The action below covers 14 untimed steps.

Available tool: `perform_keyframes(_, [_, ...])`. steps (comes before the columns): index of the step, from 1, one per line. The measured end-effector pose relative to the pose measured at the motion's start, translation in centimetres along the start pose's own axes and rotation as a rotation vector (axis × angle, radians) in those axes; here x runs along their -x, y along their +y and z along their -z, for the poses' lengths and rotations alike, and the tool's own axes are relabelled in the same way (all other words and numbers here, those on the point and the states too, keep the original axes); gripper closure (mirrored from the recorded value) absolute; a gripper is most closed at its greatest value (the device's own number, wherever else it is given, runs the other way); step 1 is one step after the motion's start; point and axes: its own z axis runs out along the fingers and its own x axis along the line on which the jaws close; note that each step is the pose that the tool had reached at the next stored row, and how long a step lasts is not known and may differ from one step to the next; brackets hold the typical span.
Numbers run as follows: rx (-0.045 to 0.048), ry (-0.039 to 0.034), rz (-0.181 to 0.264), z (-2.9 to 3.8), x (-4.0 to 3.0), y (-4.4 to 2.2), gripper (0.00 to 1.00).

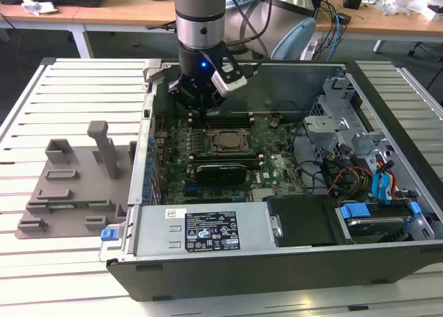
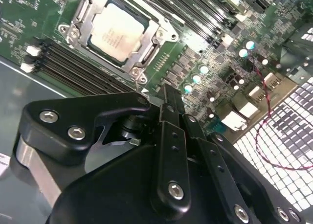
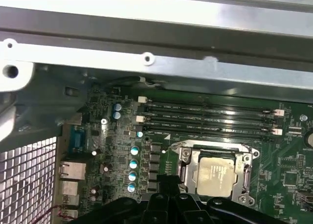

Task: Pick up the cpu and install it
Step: 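Install the first cpu locking lever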

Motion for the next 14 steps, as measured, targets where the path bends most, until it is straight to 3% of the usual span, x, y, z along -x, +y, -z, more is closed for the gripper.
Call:
perform_keyframes(3, [0.0001,0.0000,0.000,0.01,-0.91,0.12,0.89])
perform_keyframes(5, [0.0000,0.0000,0.000,-0.01,-1.94,0.49,0.89])
perform_keyframes(10, [0.0001,-0.0001,0.000,-0.17,-1.79,2.31,0.89])
perform_keyframes(14, [0.0039,-0.0003,0.000,-0.20,-1.47,2.55,0.89])
